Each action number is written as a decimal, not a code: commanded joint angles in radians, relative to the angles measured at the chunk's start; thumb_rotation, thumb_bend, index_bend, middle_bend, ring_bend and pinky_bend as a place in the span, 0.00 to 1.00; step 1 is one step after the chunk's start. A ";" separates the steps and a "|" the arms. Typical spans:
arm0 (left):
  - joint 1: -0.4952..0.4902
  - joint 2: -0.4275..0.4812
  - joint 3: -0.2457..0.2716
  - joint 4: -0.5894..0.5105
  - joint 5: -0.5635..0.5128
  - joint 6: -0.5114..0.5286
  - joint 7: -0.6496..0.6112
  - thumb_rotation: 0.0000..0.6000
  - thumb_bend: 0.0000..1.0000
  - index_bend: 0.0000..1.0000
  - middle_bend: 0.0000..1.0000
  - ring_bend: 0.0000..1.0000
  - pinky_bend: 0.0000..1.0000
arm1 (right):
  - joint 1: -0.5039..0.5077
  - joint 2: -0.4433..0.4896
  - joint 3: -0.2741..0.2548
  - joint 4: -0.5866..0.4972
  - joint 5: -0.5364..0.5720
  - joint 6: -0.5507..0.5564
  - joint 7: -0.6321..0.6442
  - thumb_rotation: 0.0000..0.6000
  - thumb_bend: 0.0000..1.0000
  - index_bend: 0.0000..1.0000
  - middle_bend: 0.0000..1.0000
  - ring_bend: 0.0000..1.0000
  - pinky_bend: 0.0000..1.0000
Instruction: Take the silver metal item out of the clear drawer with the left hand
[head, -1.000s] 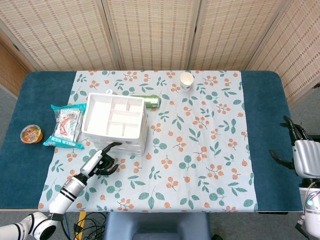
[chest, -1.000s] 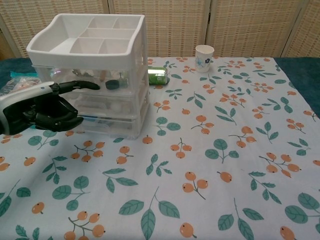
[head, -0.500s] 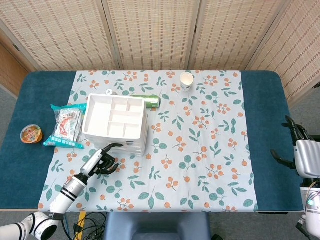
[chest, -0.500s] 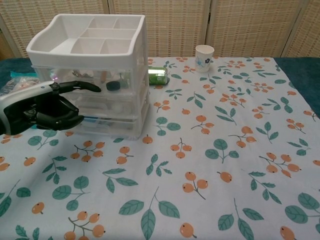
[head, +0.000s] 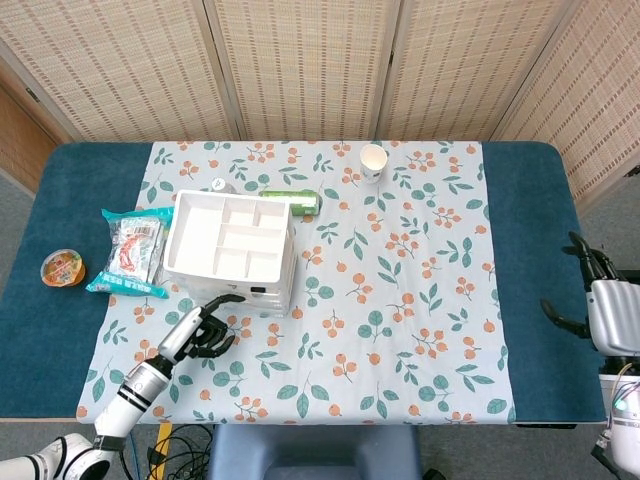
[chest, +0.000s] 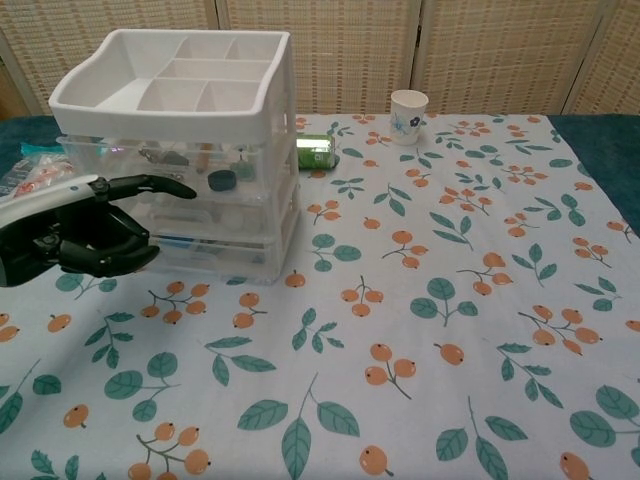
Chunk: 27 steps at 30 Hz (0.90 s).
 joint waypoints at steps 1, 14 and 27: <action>0.004 0.001 0.005 -0.003 0.003 0.004 0.001 1.00 0.42 0.24 0.88 0.91 1.00 | -0.001 0.000 -0.001 -0.001 0.000 0.000 -0.001 1.00 0.26 0.00 0.22 0.21 0.36; 0.048 0.043 0.016 -0.050 0.048 0.104 0.138 1.00 0.42 0.24 0.88 0.91 1.00 | -0.004 0.004 0.000 -0.008 0.000 0.002 -0.005 1.00 0.26 0.00 0.22 0.21 0.36; 0.049 0.165 -0.045 -0.160 -0.019 0.106 0.378 1.00 0.42 0.23 0.88 0.91 1.00 | -0.013 0.013 0.004 -0.017 -0.006 0.021 0.001 1.00 0.26 0.00 0.22 0.21 0.36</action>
